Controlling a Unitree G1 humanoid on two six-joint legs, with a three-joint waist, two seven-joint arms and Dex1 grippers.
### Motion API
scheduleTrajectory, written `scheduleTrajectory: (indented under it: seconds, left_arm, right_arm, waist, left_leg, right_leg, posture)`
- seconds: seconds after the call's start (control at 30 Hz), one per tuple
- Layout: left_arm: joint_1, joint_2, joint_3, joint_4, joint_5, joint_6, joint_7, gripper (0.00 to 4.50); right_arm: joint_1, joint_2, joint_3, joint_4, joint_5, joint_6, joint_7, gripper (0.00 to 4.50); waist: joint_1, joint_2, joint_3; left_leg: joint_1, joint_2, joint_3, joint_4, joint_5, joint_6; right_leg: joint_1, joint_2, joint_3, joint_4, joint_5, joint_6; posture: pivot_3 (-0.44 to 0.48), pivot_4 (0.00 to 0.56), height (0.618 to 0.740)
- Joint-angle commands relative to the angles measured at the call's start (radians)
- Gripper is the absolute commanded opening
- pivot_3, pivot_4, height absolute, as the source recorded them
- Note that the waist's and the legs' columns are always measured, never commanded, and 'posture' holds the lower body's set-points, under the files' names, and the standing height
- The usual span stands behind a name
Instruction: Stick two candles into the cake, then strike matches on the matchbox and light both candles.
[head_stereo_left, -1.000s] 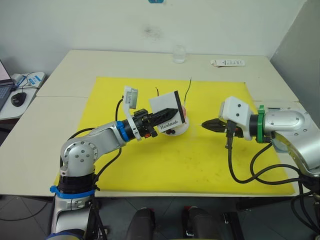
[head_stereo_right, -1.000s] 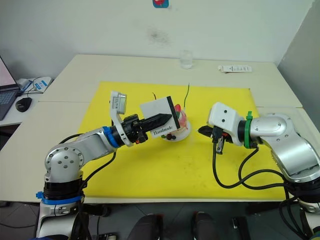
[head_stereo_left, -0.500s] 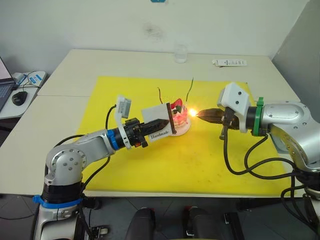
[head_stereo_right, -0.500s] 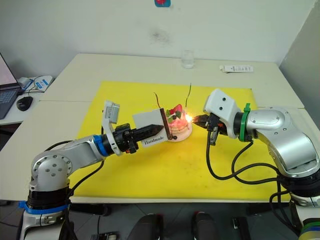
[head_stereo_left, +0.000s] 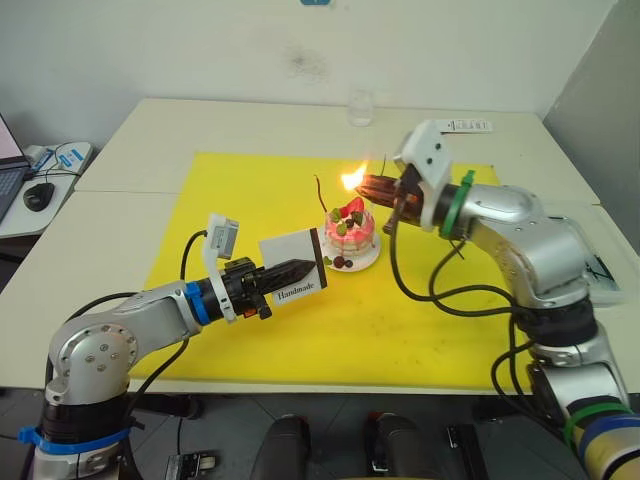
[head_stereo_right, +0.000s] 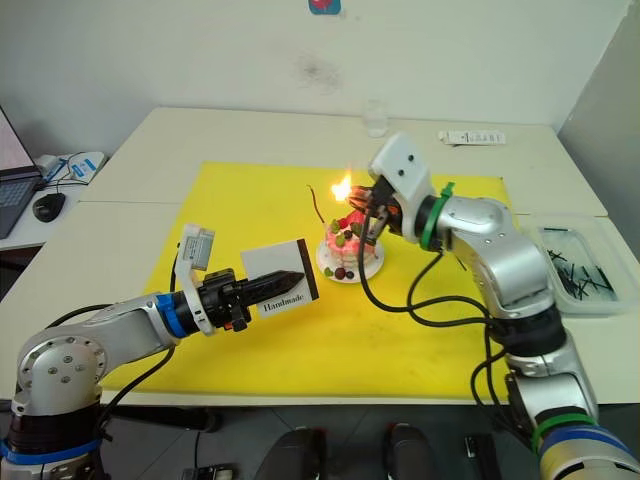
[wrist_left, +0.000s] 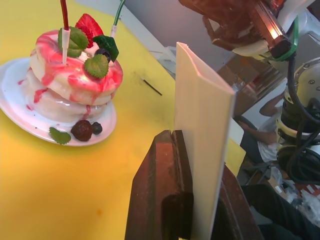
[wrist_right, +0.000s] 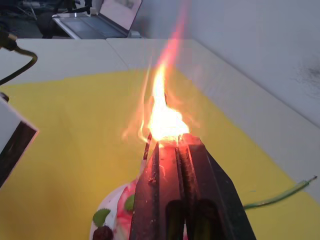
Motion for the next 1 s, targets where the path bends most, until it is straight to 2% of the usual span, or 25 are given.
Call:
scheduleTrajectory:
  seconds: [0.03, 0.47, 1.0]
  left_arm:
    - [-0.002, -0.006, 0.003, -0.048, -0.027, -0.020, 0.016, 0.00]
    - [0.020, -0.010, -0.005, -0.077, -0.062, -0.024, 0.044, 0.00]
    - [0.015, 0.000, -0.008, -0.078, -0.074, -0.025, 0.052, 0.00]
  right_arm:
    - [-0.033, 0.030, 0.003, 0.025, -0.031, -0.059, -0.020, 0.03]
    - [-0.090, 0.129, 0.038, 0.195, -0.134, -0.187, -0.046, 0.03]
    - [-0.092, 0.135, 0.041, 0.219, -0.162, -0.200, -0.013, 0.03]
  waist:
    - [0.001, 0.000, 0.000]
    - [0.000, 0.000, 0.000]
    - [0.000, 0.000, 0.000]
  left_leg:
    - [0.000, 0.000, 0.000, 0.000, 0.000, 0.000]
    - [0.000, 0.001, -0.001, 0.000, 0.000, 0.000]
    - [0.000, 0.001, -0.001, 0.000, 0.000, 0.000]
  right_leg:
    - [0.000, 0.000, 0.000, 0.000, 0.000, 0.000]
    - [0.000, 0.000, -0.001, 0.001, 0.000, -0.001]
    - [0.000, 0.000, 0.000, 0.001, 0.001, -0.001]
  posture:
    - [0.000, 0.150, 0.740]
    - [0.000, 0.150, 0.740]
    - [0.000, 0.150, 0.740]
